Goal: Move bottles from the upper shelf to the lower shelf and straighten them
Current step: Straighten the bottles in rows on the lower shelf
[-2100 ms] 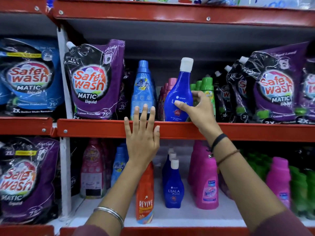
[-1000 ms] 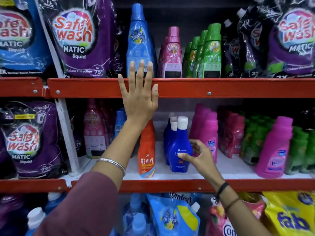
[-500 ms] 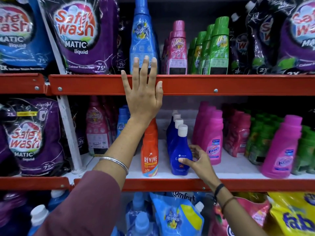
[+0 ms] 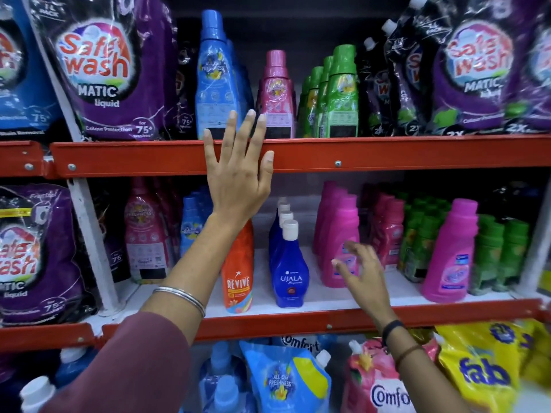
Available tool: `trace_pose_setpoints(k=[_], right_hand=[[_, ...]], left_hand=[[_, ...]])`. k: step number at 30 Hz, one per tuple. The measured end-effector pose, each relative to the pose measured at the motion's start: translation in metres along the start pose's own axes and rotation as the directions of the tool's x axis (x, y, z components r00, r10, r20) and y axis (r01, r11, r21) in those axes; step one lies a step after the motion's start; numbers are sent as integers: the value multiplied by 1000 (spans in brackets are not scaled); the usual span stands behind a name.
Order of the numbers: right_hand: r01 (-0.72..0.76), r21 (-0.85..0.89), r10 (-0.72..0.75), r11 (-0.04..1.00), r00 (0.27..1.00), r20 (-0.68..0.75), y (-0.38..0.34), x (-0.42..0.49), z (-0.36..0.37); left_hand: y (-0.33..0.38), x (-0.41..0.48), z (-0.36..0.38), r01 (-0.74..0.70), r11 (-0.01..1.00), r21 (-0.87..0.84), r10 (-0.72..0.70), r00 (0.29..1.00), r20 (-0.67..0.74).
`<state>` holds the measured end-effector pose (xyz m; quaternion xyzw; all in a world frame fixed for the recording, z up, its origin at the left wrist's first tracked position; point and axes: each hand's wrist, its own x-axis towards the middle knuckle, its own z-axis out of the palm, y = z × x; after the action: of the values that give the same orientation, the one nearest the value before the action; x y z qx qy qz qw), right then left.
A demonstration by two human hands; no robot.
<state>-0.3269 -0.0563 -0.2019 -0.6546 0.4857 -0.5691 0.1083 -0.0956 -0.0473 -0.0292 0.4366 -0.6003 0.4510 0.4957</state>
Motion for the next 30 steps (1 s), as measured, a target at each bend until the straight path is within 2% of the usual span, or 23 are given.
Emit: trace_pose_setpoints(k=[2, 5, 8, 12, 16, 20, 30], right_hand=[[25, -54, -35, 998, 980, -195, 8, 6, -24], [22, -132, -84, 991, 871, -484, 21, 14, -59], [-49, -148, -56, 988, 776, -629, 40, 21, -86], [-220, -123, 103, 968, 790, -604, 65, 28, -104], [-306, -168, 179, 937, 833, -524, 79, 31, -110], [-381, -174, 264, 908, 844, -467, 87, 32, -117], [-339, -293, 187, 894, 876, -444, 69, 30, -126]], left_hand=[[13, 5, 2, 34, 998, -57, -35, 999, -21], [25, 12, 6, 97, 988, -120, -103, 994, -40], [28, 12, 13, 90, 994, -64, -92, 995, -29], [26, 9, 21, 72, 997, 29, -72, 997, -23], [25, 9, 24, 58, 996, 64, -56, 997, -45], [24, 8, 27, 54, 995, 82, -49, 997, -61], [22, 7, 29, 43, 993, 114, -33, 995, -89]])
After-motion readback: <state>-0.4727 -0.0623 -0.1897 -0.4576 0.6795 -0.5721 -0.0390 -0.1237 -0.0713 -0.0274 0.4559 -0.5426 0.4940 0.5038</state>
